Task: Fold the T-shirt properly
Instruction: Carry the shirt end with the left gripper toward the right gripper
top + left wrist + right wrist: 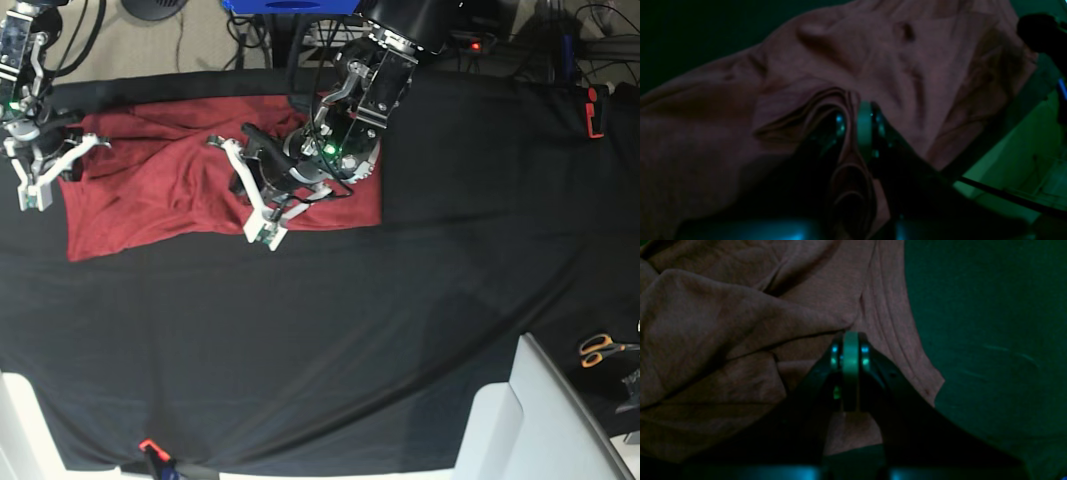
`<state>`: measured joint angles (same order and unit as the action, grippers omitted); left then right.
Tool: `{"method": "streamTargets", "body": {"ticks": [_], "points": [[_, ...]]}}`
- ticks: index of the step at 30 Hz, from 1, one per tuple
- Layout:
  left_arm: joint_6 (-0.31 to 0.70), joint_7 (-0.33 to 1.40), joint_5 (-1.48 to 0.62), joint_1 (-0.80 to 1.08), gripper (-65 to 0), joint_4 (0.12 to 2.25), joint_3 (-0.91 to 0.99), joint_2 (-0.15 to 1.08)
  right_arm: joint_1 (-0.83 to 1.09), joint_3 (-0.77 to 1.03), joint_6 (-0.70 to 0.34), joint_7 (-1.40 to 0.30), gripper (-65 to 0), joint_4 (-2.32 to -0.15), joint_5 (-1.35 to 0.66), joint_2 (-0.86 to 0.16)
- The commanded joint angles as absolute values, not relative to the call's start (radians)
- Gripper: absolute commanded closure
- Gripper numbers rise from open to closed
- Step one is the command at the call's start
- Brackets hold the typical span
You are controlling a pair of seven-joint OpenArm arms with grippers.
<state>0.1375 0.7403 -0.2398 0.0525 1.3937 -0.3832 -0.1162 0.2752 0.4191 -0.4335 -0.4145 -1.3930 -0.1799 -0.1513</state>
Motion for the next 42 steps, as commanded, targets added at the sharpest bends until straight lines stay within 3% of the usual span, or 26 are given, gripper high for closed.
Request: {"method": "streamTargets", "body": {"ticks": [1,12,13,18,28,35,37,39,42], "points": [[0.143,0.72,-0.255,0.033,0.0,1.406,-0.387,-0.13,0.269,0.426,-0.433,-0.395,-1.4,-1.406,-0.191,-0.166],[0.145,0.723,-0.257,0.002,0.0,1.349,-0.414,-0.153,0.266,0.423,-0.433,-0.395,-1.5,-1.406,-0.191,-0.166],[0.145,0.723,-0.257,0.001,-1.6,1.356,-0.435,-0.151,0.266,0.423,-0.433,-0.395,-1.5,-1.406,-0.191,-0.166],[0.145,0.723,-0.257,-0.024,-21.7,1.354,-0.535,-0.151,0.265,0.421,-0.433,-0.395,-1.5,-1.406,-0.191,-0.166],[0.148,0.728,-0.257,-0.036,-31.9,1.359,-0.634,-0.153,0.263,0.421,-0.433,-0.395,-1.5,-1.406,-0.191,-0.166],[0.147,0.743,-0.259,-0.005,-27.3,1.521,-0.575,-0.122,0.263,0.42,-0.433,-0.395,-1.5,-1.406,-0.191,-0.166],[0.145,0.785,-0.254,0.022,-17.4,1.583,-0.496,-0.104,0.263,0.42,-0.433,-0.395,-1.5,-1.406,-0.191,-0.166],[0.143,0.828,-0.249,0.048,0.0,1.636,-0.409,-0.094,0.263,0.42,-0.433,-0.395,-1.5,-1.406,-0.191,-0.166],[0.107,0.839,-0.24,0.081,0.0,1.659,-0.317,-0.061,0.263,0.42,-0.433,-0.395,-1.5,-1.406,-0.191,-0.166]]}}
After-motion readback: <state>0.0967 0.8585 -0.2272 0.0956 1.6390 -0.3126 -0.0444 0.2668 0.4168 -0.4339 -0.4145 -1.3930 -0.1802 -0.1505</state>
